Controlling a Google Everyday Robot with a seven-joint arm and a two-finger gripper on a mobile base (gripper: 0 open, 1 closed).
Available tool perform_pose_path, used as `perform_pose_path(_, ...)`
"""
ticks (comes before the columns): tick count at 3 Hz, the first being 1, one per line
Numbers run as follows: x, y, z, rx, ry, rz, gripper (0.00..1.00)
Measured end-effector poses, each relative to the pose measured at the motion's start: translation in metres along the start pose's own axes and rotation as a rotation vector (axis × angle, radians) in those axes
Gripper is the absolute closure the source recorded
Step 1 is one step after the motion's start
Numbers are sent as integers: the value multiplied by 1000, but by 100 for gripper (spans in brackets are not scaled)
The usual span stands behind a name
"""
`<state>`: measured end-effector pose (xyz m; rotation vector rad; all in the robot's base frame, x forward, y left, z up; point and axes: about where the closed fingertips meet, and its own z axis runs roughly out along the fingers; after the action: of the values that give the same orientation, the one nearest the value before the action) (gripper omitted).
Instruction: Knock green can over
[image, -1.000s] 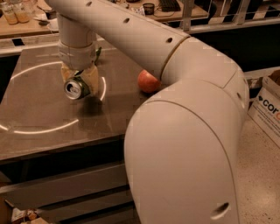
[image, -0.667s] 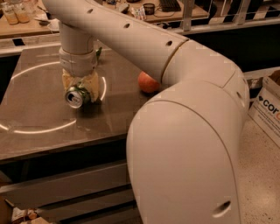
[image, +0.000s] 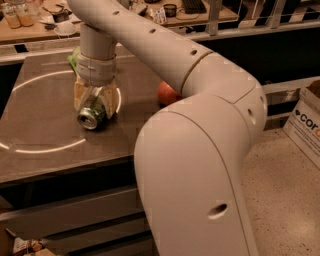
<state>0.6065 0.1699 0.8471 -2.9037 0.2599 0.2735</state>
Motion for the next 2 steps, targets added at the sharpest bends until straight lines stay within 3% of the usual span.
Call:
perform_pose_path(1,11,-17,-21,99,-25,10,0)
perform_pose_path(2,17,-18,-66,282,-26,87,0)
